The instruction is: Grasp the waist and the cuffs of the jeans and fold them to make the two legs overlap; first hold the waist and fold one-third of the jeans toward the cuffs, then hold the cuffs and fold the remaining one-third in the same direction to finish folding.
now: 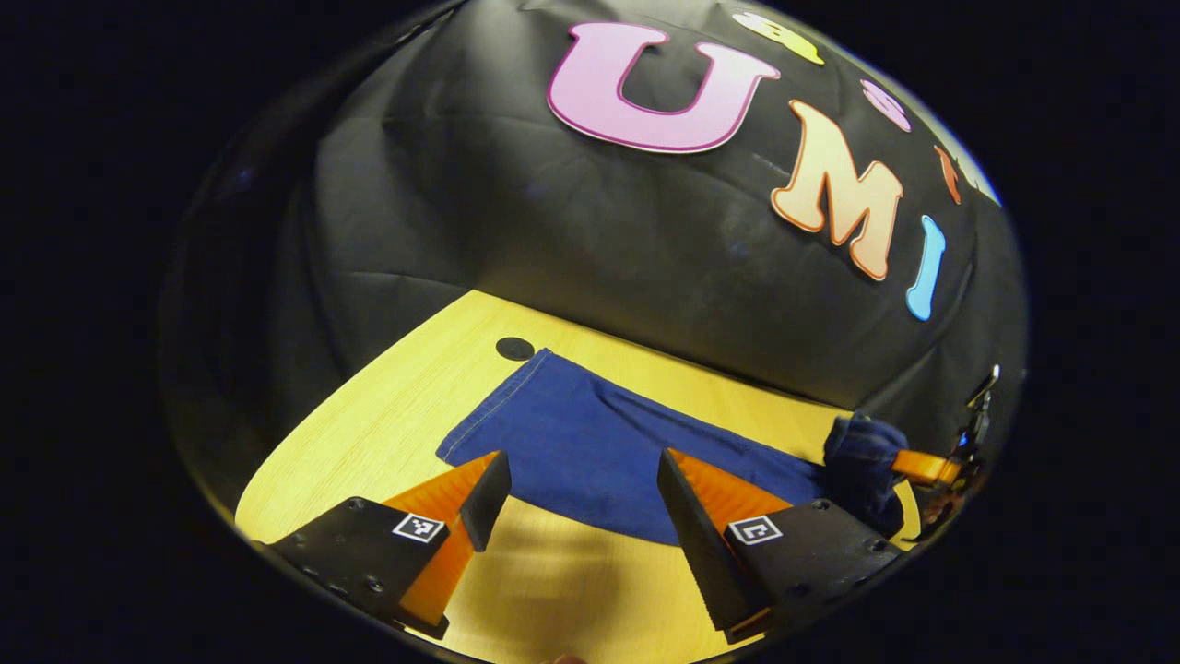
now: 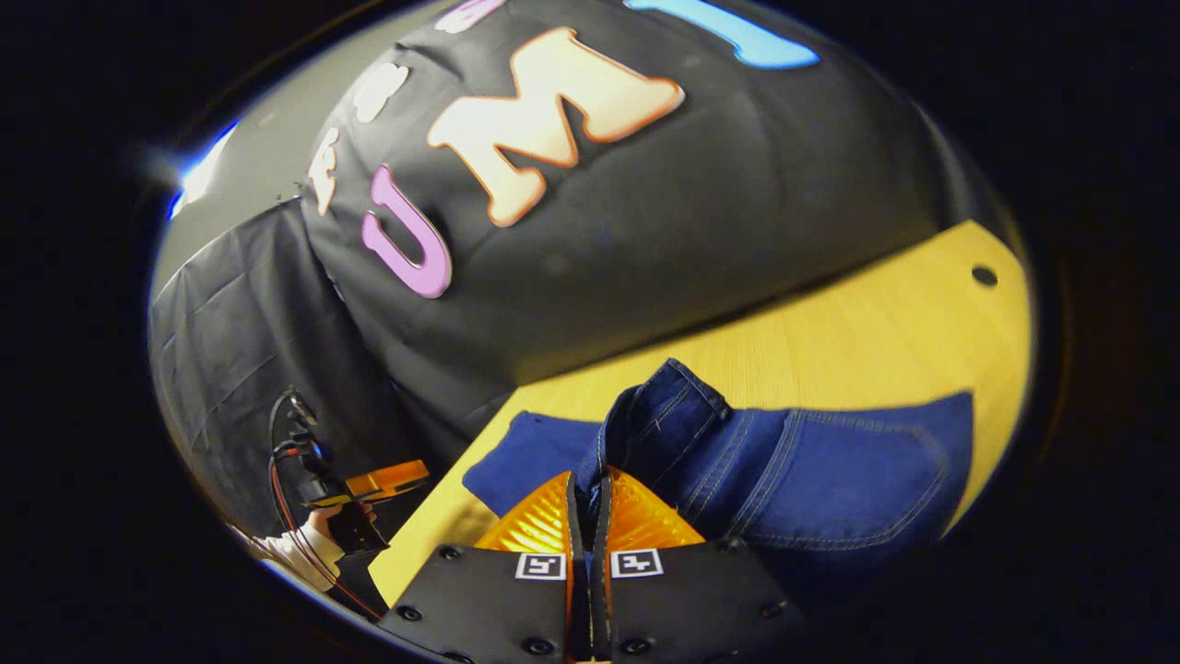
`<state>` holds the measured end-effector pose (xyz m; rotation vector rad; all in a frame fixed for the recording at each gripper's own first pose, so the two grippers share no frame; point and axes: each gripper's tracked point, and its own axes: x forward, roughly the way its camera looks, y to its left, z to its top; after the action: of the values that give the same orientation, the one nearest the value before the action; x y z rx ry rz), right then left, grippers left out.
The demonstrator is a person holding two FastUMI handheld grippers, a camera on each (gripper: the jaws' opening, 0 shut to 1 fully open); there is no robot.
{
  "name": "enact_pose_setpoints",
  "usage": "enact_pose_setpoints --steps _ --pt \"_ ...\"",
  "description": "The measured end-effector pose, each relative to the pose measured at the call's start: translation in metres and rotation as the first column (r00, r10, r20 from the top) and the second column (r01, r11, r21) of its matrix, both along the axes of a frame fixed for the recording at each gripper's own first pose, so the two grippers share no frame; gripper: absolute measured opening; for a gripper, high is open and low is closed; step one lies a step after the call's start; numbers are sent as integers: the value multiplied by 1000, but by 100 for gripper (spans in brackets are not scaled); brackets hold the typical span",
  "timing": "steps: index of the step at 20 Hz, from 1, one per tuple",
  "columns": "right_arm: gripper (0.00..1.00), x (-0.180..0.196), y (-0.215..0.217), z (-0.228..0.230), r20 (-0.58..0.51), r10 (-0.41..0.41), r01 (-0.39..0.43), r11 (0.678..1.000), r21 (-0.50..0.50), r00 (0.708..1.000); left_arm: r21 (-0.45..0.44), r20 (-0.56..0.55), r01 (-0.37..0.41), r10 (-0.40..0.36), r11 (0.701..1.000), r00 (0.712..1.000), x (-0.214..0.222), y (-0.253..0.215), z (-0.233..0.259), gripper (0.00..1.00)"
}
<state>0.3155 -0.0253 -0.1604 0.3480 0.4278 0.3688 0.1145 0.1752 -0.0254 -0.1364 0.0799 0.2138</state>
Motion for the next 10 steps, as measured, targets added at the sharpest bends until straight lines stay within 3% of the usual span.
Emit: enact_pose_setpoints --steps 3,7,10 --pt "4 14 28 -19 -26 -14 12 998 -60 1000 12 -23 -65 65 998 998 8 26 -7 96" --pt "17 -4 36 -32 -67 37 -41 997 -60 997 11 -27 -100 101 995 995 24 58 -9 95" --pt "78 -22 41 -26 -98 56 -63 996 -66 994 38 -46 -99 101 994 994 39 81 -15 96"
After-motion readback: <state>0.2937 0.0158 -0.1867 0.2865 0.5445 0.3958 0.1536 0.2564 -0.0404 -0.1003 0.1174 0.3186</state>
